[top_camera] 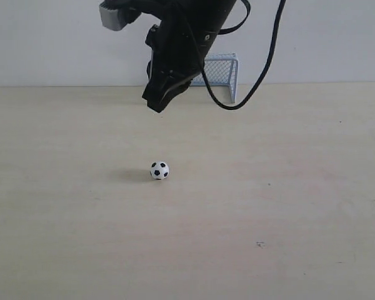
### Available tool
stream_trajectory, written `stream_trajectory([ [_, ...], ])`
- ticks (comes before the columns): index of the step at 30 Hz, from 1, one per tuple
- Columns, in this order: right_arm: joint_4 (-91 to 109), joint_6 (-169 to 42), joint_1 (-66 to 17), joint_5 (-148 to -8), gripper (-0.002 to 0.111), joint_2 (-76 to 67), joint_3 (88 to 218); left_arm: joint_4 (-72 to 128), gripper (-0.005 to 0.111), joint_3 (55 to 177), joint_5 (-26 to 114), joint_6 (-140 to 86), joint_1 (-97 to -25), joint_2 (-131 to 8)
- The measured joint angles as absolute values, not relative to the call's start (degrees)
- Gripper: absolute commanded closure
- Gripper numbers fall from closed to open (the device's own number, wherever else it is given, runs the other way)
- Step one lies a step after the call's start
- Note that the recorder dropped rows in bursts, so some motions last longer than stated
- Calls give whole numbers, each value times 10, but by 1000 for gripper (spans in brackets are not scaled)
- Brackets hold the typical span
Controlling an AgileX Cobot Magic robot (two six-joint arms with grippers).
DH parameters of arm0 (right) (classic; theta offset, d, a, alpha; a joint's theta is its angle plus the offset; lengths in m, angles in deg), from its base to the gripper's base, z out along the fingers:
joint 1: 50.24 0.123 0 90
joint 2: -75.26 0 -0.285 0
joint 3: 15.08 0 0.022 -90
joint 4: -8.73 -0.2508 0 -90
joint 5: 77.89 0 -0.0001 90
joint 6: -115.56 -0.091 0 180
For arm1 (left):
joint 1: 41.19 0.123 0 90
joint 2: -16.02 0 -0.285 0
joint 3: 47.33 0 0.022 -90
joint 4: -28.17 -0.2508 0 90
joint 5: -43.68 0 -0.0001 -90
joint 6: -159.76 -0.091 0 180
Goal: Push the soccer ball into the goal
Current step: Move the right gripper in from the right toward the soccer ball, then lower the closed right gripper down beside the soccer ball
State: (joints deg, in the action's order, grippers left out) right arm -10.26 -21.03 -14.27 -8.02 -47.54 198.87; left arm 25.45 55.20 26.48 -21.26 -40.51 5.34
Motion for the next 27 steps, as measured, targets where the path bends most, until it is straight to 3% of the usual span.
stream_trajectory([
  [27,-130,-184,-143,-82,108,-580,1989,254,100,552,265,-213,-405,53],
])
